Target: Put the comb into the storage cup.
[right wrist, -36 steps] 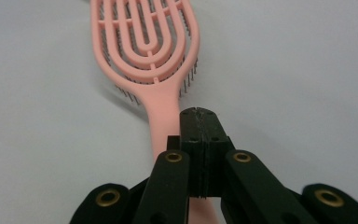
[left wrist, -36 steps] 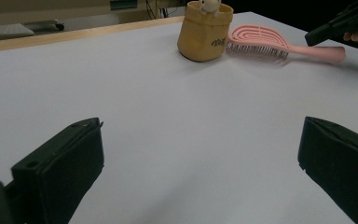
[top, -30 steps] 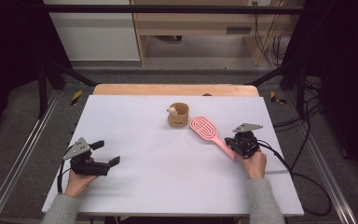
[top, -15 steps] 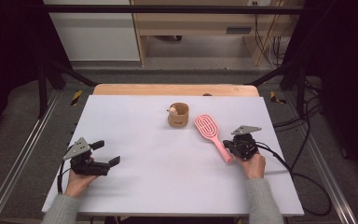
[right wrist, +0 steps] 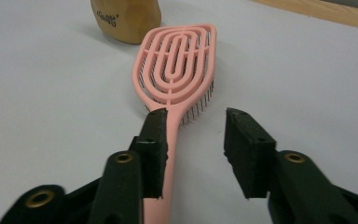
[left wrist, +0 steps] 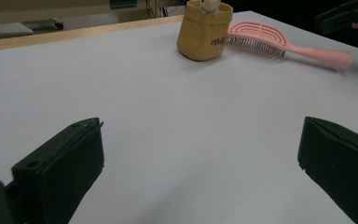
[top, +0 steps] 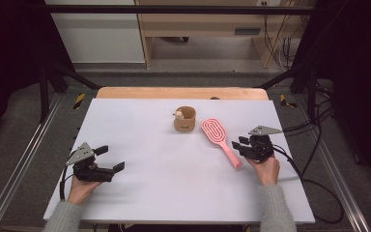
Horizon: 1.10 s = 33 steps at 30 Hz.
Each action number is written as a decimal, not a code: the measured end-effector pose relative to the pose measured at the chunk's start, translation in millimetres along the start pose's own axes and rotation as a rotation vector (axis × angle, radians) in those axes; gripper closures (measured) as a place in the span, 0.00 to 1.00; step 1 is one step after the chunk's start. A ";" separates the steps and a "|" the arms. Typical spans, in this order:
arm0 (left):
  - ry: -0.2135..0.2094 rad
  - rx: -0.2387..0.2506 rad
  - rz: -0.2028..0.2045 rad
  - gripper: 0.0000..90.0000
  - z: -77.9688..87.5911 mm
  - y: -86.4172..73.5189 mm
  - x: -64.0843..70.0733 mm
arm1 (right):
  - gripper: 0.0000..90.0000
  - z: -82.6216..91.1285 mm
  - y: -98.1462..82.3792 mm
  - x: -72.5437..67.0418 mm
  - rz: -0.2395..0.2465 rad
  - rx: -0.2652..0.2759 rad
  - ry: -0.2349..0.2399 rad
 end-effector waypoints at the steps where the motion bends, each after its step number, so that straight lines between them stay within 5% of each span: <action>1: -0.001 -0.001 0.000 0.00 0.0 0.0 0.0 | 0.58 0.6 0.9 0.3 -0.004 0.003 0.003; 11: -0.001 -0.001 0.000 0.00 -0.1 0.0 0.0 | 0.23 4.8 6.3 2.3 -0.025 0.046 -0.025; 15: -0.001 0.000 0.000 0.00 0.0 0.0 -0.2 | 0.06 3.6 9.0 -1.4 0.036 0.004 -0.067; 21: -0.001 0.000 0.000 0.00 0.0 0.1 -0.1 | 0.00 1.0 10.7 -4.4 0.038 -0.027 -0.071; 33: -0.002 -0.002 0.001 0.00 -0.4 -0.3 -0.1 | 0.01 -0.1 19.2 -10.4 0.044 -0.004 -0.086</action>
Point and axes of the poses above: each handheld gripper's, and its own axes: z roughly backward along the jaws, y roughly out of its top, x roughly to its right, the point moved 4 cm from there along -z, roughly forward along the jaws, and after that the axes turned 13 degrees about x, right-handed, at the moved point
